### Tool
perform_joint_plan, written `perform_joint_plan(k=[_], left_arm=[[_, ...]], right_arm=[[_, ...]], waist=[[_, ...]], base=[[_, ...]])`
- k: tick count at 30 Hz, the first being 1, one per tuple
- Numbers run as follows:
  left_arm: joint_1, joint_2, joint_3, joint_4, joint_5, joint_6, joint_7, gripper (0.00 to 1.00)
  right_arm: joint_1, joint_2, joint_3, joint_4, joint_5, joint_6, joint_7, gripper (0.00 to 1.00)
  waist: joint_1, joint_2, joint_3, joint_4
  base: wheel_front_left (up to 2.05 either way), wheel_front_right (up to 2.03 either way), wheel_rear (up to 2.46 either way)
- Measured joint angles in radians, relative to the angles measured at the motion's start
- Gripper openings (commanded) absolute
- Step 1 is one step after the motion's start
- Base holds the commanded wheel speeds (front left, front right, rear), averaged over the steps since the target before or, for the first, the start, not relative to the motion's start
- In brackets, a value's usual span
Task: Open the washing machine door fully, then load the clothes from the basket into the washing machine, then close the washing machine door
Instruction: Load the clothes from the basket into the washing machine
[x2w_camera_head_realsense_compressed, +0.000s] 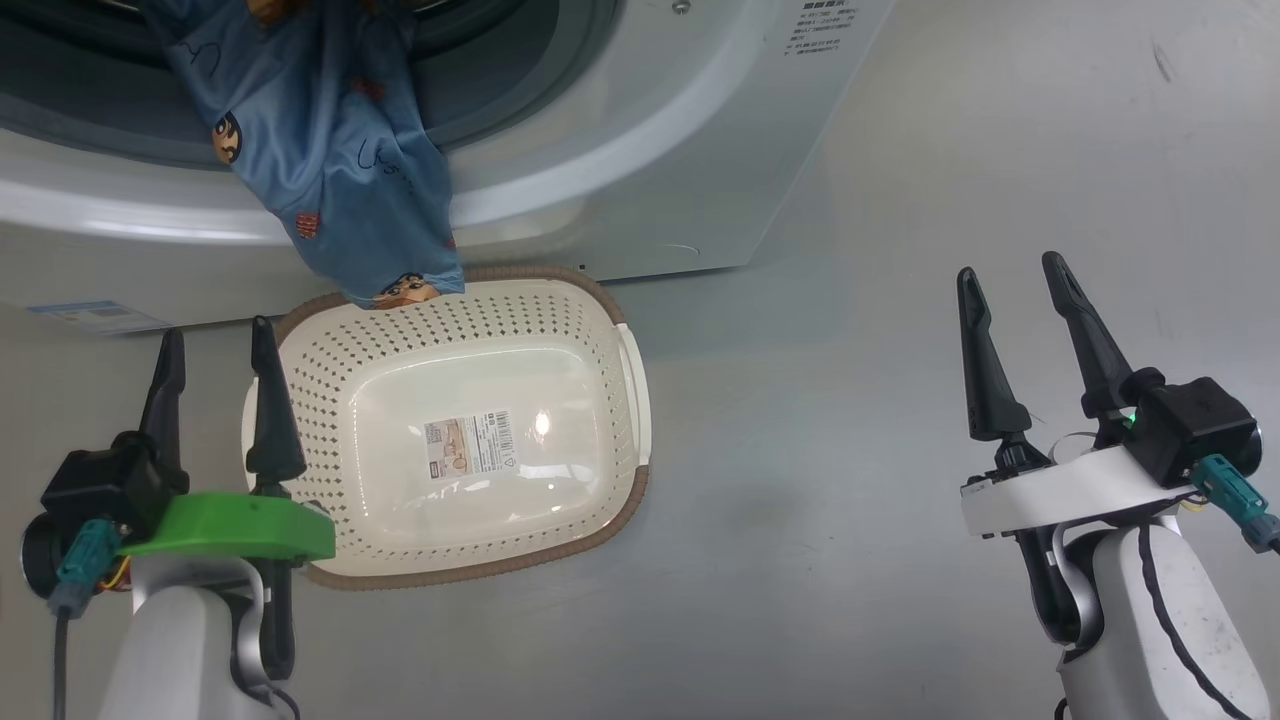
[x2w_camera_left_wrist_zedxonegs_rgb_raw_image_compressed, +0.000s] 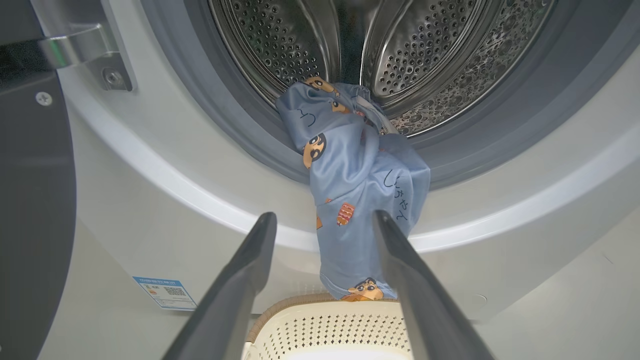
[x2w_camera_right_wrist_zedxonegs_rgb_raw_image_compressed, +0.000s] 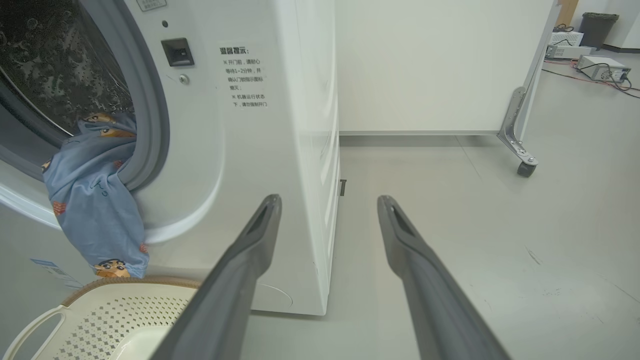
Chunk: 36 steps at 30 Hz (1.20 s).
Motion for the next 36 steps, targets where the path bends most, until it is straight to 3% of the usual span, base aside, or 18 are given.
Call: perform_joint_plan(k=[22, 36], left_arm=[[0.005, 0.009, 0.002, -0.018, -0.001, 0.004, 0.023, 1.00], [-0.156, 0.063, 0.070, 0.150, -0.058, 0.005, 0.117, 1.00]], right_arm=[[-0.004, 0.002, 0.036, -0.005, 0.008, 0.008, 0.000, 1.00], [-0.043, 0.002, 0.064, -0.014, 0.028, 0.008, 0.000, 1.00]], waist=[[0.0000, 0.0000, 0.040, -0.068], [0.0000, 0.0000, 0.108, -0.150]], base=[[0.00, 0.00, 0.00], [0.00, 0.00, 0.00]])
